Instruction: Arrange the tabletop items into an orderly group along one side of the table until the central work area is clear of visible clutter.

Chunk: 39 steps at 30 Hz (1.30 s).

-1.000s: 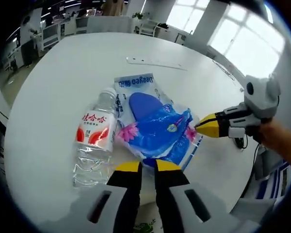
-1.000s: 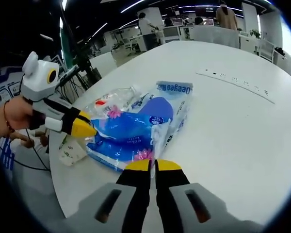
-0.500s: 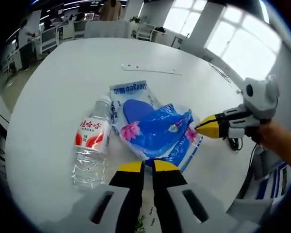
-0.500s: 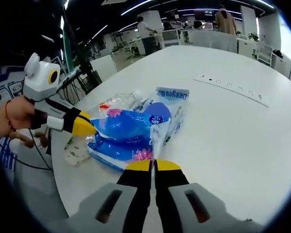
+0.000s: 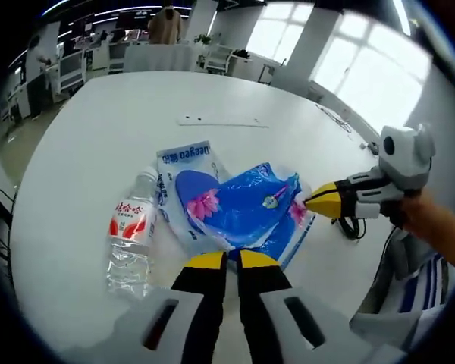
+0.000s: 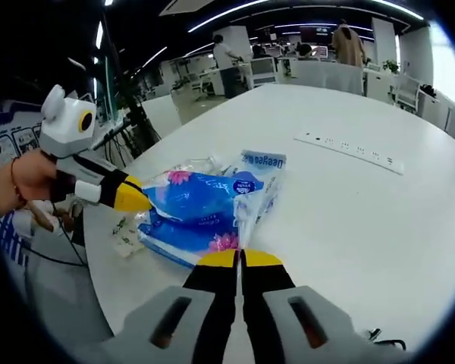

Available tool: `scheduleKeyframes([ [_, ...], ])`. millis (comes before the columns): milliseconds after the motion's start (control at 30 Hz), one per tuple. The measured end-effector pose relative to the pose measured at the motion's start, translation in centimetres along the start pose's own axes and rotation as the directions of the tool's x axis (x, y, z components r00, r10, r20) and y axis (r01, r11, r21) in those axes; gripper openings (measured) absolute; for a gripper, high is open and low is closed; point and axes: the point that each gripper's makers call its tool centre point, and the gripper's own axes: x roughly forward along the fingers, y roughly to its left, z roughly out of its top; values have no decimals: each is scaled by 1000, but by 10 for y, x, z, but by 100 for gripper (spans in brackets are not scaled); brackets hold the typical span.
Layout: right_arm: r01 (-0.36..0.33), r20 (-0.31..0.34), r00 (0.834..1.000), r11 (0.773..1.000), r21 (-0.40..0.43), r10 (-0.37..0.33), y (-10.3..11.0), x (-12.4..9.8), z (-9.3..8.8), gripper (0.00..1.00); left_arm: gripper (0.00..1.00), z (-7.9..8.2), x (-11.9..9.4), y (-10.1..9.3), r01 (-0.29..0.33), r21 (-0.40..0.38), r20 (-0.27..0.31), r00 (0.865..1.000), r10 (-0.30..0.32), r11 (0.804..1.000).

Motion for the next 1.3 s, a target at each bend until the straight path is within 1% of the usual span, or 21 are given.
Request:
scheduleKeyframes([
  [233,24,26,999,1000,1,-25,-3,-20,1,0,1,8,-4,-21,24,30,20,999,-25,999],
  [667,78,67,995,997,11,-79,-16,-58,-2,0,1,18,-6,-60,70,81,34,997,-73,994],
  [800,96,85,992,995,17,-97,-20,-70,-1,0,1,21,-7,-71,82,105,34,996,-86,991],
  [1033,127,112,985,991,35,-130,-30,-92,-3,0,1,32,-6,-93,102,141,45,993,-110,985],
  [1300,162,135,977,985,50,-168,-38,-118,-8,0,1,37,-3,-119,131,173,50,989,-142,976],
])
